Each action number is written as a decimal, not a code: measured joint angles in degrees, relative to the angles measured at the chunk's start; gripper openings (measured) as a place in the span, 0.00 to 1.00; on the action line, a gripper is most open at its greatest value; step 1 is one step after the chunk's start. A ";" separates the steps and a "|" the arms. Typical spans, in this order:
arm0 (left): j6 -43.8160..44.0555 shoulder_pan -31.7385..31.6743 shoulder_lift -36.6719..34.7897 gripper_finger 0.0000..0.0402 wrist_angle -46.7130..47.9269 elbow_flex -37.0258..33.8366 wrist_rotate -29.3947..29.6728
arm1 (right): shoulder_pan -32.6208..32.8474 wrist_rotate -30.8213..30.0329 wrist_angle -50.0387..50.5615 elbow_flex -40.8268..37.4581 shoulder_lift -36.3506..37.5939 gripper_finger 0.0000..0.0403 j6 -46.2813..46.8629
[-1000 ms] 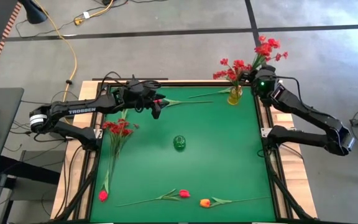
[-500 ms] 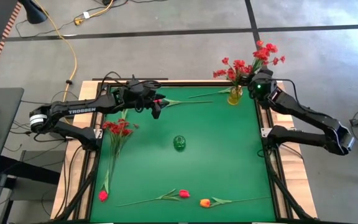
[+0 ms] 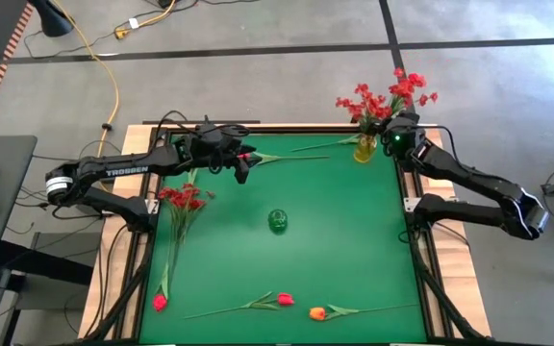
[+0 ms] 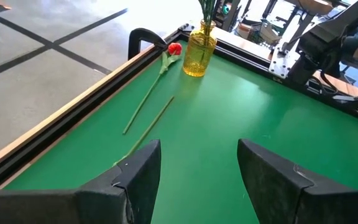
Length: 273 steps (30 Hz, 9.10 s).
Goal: Sort flowers into vase by color
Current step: Put the right red flowers into the yellow vase, then put the red flowers into the yellow vase
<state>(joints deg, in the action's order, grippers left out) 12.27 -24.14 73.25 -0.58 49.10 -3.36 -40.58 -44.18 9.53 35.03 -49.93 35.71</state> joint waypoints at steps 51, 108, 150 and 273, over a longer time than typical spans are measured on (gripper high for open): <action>3.70 4.63 -0.03 0.50 8.87 -0.02 -10.97 | 7.23 49.40 42.42 21.07 0.02 0.58 -11.10; 77.11 54.12 -0.24 0.61 48.39 -18.57 -4.04 | 47.60 46.99 1.97 21.14 -22.49 0.58 -3.50; 47.30 53.48 -23.60 0.00 21.51 -7.76 35.91 | 45.18 46.54 -6.85 21.11 -22.49 0.58 -4.47; 10.08 24.35 2.10 0.43 15.32 17.05 8.75 | 18.51 -8.47 -7.87 -0.12 6.54 0.06 -31.21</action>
<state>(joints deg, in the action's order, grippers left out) 22.35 0.21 75.35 14.74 66.15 5.40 -22.07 -52.65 1.66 34.91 -43.40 4.50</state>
